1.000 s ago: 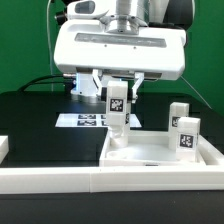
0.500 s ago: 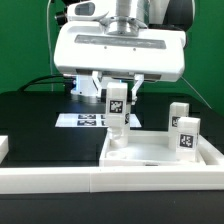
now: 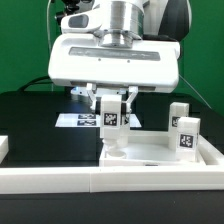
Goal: Assemble square table
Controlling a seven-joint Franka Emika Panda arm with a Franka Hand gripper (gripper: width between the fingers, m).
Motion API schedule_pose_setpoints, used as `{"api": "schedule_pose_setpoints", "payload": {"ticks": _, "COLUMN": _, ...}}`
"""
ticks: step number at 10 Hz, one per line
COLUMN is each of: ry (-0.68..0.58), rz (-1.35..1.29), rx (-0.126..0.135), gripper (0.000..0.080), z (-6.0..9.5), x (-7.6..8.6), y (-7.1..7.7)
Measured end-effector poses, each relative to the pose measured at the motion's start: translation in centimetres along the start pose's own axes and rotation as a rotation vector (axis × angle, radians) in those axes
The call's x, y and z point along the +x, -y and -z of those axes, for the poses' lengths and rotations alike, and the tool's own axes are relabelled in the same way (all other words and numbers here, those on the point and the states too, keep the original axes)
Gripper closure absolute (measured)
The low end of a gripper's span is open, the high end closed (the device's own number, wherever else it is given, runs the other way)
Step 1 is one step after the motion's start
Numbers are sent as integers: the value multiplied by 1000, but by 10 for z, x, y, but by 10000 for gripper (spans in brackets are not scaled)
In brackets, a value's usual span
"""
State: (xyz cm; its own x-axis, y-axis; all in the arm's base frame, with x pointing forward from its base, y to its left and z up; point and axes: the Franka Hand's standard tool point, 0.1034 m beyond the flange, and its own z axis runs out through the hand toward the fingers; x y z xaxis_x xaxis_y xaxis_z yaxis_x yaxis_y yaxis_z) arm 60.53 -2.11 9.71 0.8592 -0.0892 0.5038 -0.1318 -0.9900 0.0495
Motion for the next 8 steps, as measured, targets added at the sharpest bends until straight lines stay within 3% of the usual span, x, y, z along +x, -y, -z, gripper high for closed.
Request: {"api": "schedule_pose_setpoints", "payload": {"ticks": 8, "ry": 18, "rz": 27, "rx": 4, "gripper": 509, "z": -12, "x": -10, "y": 12}}
